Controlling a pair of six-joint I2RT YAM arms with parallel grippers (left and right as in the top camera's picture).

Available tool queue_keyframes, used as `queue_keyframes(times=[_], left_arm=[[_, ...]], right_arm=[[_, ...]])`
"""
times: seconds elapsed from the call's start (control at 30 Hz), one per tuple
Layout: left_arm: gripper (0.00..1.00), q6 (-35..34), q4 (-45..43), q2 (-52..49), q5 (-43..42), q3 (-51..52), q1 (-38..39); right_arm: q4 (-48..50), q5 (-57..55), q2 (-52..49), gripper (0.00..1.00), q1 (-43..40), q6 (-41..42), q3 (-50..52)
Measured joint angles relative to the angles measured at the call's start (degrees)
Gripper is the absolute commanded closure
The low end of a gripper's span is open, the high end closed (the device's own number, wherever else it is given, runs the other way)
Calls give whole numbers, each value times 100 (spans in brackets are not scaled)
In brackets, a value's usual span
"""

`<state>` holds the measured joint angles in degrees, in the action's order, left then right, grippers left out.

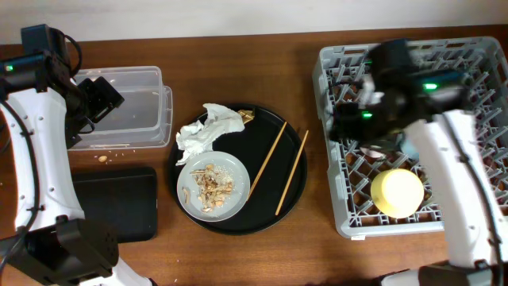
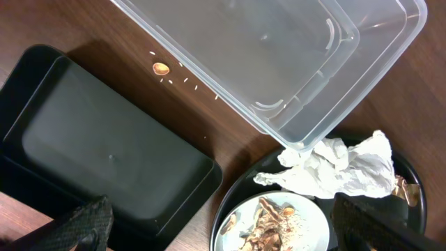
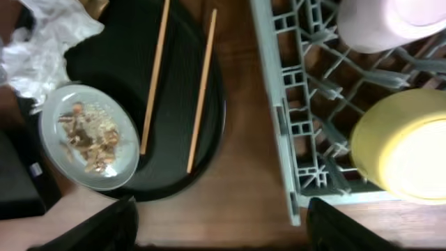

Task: Sort waste into correct bins and load items into the dishwasher rack
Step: 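Move the right gripper to a wooden chopstick on the tray and grasp it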

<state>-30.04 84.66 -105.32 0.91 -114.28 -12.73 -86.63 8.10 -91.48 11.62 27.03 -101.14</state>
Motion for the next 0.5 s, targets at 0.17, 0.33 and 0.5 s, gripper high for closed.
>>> queue_keyframes(times=[0.17,0.33,0.5], left_arm=[[1,0,-2,0,0,0,0],[1,0,-2,0,0,0,0],[1,0,0,0,0,0,0]], right_arm=[[269,-728,-732,33,992,1075,0],[636,-940,-1744,36,1563,1751,0],[857,-962,-2553,40,1714,2107,0]])
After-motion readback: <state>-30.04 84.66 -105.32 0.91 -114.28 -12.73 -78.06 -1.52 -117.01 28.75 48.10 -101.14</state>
